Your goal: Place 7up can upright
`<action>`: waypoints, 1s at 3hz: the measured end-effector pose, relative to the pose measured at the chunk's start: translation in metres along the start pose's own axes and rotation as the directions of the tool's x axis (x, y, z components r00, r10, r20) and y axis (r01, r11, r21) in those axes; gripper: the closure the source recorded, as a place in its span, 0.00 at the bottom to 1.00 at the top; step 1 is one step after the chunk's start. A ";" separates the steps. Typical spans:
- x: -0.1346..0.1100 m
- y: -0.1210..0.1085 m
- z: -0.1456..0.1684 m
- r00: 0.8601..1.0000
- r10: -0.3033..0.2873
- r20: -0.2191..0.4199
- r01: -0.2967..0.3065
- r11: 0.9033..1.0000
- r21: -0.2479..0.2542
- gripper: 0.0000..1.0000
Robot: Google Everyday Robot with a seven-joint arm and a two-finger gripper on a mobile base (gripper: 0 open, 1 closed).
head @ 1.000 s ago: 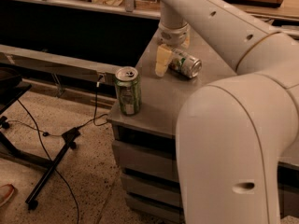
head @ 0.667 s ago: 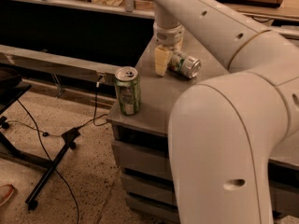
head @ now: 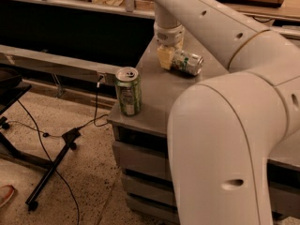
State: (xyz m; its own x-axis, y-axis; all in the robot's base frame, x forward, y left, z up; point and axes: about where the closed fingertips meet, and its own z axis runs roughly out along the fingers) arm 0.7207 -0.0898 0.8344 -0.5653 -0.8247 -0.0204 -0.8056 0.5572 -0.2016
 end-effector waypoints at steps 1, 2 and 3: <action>0.012 0.002 -0.037 0.995 -0.051 0.087 0.051 0.999 0.001 1.00; 0.034 0.008 -0.111 0.958 -0.180 0.224 0.171 0.983 0.062 1.00; 0.037 0.010 -0.128 0.942 -0.222 0.252 0.206 0.974 0.088 1.00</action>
Offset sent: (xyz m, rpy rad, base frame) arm -0.1021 -0.0262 0.2112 0.2225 -0.2895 0.4138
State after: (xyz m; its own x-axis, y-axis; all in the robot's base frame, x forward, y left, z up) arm 0.6692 -0.1028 0.9569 -0.3084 -0.9251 -0.2214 -0.8859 0.3641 -0.2873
